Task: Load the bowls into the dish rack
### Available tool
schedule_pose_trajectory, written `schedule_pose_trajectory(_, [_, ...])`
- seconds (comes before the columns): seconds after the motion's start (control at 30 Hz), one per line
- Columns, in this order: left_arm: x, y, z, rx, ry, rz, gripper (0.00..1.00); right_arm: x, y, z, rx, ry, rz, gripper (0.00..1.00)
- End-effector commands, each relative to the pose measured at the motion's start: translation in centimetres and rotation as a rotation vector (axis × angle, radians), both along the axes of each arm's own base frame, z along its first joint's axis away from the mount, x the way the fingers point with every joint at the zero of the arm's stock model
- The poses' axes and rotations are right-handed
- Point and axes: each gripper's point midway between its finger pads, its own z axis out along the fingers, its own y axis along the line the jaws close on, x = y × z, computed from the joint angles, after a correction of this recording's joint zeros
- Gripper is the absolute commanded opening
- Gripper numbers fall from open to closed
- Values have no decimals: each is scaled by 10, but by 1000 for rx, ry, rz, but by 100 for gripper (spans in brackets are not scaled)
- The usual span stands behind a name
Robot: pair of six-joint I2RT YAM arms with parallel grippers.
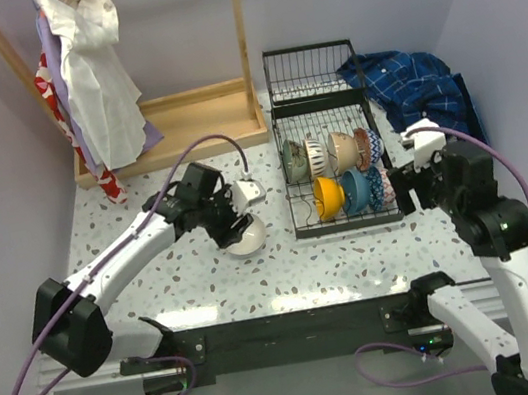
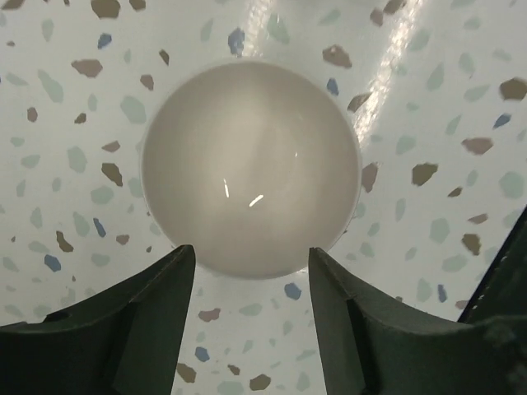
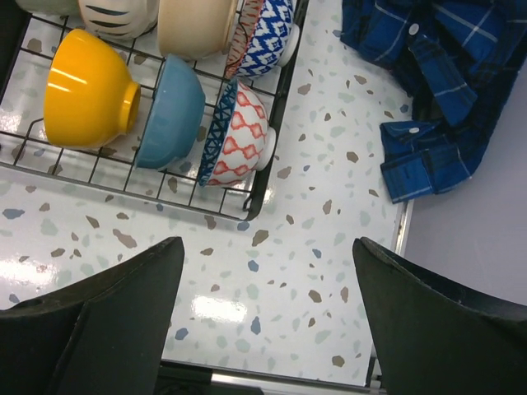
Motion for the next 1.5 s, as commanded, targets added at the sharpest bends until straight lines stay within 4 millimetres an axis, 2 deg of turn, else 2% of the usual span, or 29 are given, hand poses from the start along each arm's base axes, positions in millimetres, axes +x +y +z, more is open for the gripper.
schedule_pose_trajectory(0.0, [9,25,-10,146,-176,-138,62,-15,-4,-1,1,-15,-7,88])
schedule_pose_trajectory(0.2, [-3,14,-25,125,-131,-177,61,-25,-2,4,23,-30,0,88])
schedule_pose_trajectory(0.27, [-17,2,-25,116,-118,-243,61,-27,-4,6,17,-38,-7,88])
schedule_pose_trajectory(0.5, [-45,-12,-34,89,-54,-325,59,-34,-7,6,19,-41,-16,88])
schedule_pose_trajectory(0.77, [-46,-13,-55,99,-17,-304,55,-38,-11,4,21,-38,-37,88])
schedule_pose_trajectory(0.83, [-44,-15,-55,95,-22,-299,51,-38,-11,4,21,-38,-40,87])
schedule_pose_trajectory(0.87, [-43,-16,-56,98,-21,-296,41,-37,-11,4,20,-38,-43,87])
schedule_pose_trajectory(0.93, [-42,-18,-53,92,-20,-292,28,-37,-12,5,21,-41,-46,87])
schedule_pose_trajectory(0.97, [-42,-19,-50,83,-21,-288,14,-37,-12,4,21,-40,-48,87])
schedule_pose_trajectory(1.03, [-41,-21,-42,70,-26,-276,3,-37,-13,5,22,-41,-52,87])
schedule_pose_trajectory(1.07, [-41,-24,-34,52,-36,-275,0,-36,-13,5,22,-41,-52,87])
schedule_pose_trajectory(1.13, [-46,-23,-25,40,-16,-275,0,-36,-13,6,21,-37,-53,86])
schedule_pose_trajectory(1.17, [-44,-28,-9,5,-33,-267,0,-37,-13,5,22,-32,-52,86])
schedule_pose_trajectory(1.23, [-53,-37,12,-60,-8,-280,0,-36,-12,5,20,-21,-50,86])
schedule_pose_trajectory(1.27, [-49,-47,36,-116,-28,-265,0,-37,-12,5,18,-18,-49,86])
schedule_pose_trajectory(1.37, [-52,-77,83,-288,7,-260,0,-34,-13,4,6,7,-50,85])
schedule_pose_trajectory(1.4, [-48,-90,98,-358,-6,-264,0,-33,-14,4,1,15,-52,85])
schedule_pose_trajectory(1.47, [-50,-114,119,-485,78,-237,0,-32,-14,-2,-2,48,-51,85])
